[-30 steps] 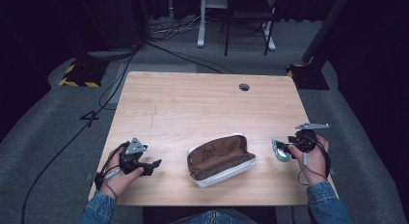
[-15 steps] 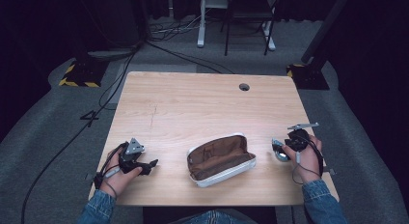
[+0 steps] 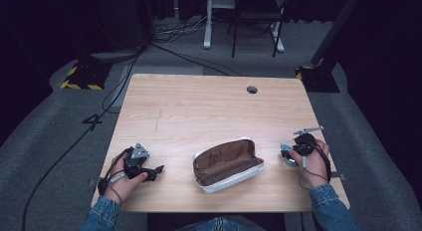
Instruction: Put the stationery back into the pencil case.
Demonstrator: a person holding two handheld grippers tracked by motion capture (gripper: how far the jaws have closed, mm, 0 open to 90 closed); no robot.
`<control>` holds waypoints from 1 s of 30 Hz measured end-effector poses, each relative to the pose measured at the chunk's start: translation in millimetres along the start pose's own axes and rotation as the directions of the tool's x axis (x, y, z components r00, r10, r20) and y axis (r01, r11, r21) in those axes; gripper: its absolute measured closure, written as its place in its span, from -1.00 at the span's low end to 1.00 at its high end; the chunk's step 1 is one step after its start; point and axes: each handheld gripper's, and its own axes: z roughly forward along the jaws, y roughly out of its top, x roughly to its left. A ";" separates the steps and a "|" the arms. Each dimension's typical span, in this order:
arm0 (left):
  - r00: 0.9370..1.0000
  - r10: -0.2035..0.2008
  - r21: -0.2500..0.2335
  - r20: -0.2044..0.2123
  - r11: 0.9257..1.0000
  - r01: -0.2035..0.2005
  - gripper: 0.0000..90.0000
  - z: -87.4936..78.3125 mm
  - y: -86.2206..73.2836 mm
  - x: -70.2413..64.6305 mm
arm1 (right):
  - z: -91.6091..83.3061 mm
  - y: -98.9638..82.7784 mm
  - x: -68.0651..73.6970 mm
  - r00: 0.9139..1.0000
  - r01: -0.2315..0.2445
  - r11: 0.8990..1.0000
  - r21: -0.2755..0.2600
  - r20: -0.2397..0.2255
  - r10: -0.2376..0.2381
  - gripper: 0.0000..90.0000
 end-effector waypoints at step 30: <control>1.000 -0.001 -0.001 -0.008 1.000 0.001 -0.67 1.2 0.8 0.3 | -8.8 0.7 -2.3 1.000 -0.002 1.000 -0.010 0.008 0.002 0.11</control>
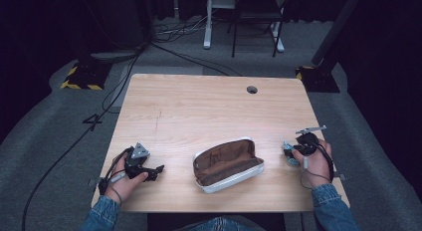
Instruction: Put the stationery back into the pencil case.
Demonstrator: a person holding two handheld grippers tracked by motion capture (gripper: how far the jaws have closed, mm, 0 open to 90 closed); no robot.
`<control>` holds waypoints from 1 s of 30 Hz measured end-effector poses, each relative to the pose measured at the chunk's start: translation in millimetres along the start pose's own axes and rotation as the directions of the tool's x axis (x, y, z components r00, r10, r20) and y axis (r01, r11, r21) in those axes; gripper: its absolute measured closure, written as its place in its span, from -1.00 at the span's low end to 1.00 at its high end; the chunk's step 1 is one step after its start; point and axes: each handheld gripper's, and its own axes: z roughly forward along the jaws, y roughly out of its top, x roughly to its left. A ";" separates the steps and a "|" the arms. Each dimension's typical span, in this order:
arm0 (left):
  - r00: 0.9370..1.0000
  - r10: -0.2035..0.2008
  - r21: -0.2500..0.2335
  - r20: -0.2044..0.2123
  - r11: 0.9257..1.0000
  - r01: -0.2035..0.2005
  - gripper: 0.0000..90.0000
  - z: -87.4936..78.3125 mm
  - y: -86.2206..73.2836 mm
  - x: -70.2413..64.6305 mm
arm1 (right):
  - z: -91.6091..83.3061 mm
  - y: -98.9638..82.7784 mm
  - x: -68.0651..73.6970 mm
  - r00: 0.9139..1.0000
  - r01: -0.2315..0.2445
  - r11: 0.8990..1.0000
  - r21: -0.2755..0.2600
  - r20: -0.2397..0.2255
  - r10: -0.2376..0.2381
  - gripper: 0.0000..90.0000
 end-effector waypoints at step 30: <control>1.000 -0.001 0.002 0.002 1.000 0.001 -0.68 0.4 0.5 0.0 | -50.4 10.1 12.9 0.999 0.018 0.993 -0.120 -0.043 -0.024 0.11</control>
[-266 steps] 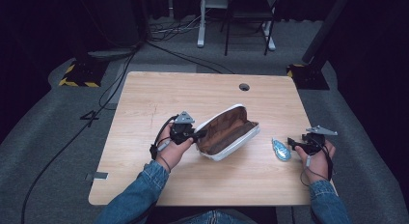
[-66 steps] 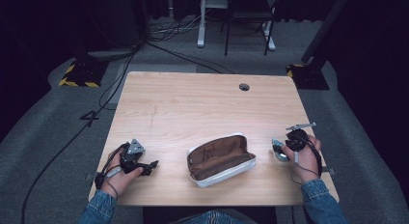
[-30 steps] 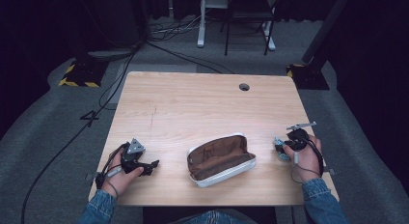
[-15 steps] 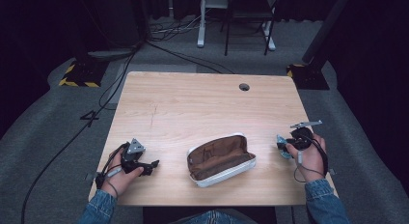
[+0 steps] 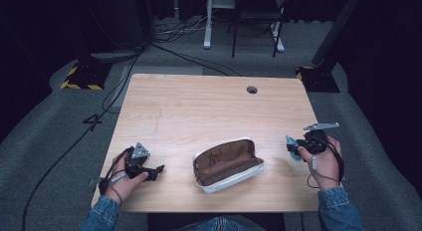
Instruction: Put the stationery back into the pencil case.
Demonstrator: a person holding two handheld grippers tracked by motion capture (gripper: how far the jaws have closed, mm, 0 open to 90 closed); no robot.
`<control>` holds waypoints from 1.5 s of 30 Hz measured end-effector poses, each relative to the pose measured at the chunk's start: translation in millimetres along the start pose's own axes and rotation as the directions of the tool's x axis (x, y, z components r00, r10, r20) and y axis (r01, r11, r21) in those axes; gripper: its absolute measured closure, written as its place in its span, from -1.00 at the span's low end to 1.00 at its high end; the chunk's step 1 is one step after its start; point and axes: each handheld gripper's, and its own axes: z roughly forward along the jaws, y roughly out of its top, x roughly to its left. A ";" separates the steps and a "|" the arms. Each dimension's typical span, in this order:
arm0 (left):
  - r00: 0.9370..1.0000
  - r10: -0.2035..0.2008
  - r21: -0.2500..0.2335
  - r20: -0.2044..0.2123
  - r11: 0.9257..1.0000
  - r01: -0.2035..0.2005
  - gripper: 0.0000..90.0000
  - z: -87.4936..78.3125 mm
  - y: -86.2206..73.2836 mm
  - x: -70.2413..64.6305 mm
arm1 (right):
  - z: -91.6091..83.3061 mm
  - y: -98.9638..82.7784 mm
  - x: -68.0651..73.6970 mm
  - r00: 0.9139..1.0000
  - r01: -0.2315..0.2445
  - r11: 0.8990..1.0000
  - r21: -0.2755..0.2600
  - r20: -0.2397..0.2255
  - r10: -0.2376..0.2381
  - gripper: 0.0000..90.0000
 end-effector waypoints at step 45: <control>1.000 0.001 0.000 -0.003 1.000 -0.001 -0.71 0.8 0.5 -0.4 | -38.7 42.1 116.4 0.938 0.285 0.951 -0.122 -0.168 -0.303 0.11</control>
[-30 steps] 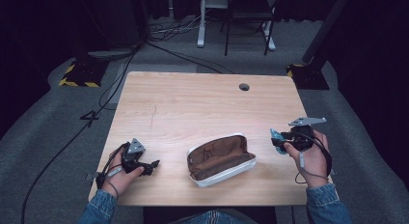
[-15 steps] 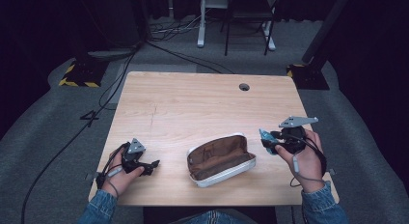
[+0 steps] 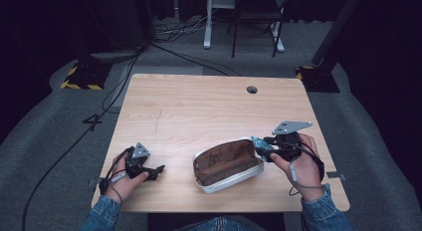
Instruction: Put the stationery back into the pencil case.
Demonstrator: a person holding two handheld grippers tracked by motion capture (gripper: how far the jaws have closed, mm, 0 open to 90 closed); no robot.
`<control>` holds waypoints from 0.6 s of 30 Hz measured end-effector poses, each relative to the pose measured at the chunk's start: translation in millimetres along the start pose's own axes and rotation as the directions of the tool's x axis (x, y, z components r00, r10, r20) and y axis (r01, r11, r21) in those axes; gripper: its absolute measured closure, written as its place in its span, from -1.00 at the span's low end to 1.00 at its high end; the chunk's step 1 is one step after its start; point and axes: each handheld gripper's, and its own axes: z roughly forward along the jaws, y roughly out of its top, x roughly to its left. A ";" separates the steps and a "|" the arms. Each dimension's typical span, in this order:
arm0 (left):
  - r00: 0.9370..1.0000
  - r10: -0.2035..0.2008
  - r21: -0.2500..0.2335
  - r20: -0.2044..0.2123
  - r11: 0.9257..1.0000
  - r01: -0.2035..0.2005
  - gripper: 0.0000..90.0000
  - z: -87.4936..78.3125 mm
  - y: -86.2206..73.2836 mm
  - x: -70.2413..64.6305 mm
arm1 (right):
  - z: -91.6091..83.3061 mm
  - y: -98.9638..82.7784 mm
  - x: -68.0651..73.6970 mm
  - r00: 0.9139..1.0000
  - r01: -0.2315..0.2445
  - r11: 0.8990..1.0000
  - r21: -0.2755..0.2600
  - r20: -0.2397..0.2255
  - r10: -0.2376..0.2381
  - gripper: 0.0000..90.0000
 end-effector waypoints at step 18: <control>1.000 -0.003 0.004 0.006 1.000 0.003 -0.72 0.2 0.3 -0.2 | 24.0 14.9 34.4 0.992 0.092 0.996 0.008 -0.085 -0.091 0.11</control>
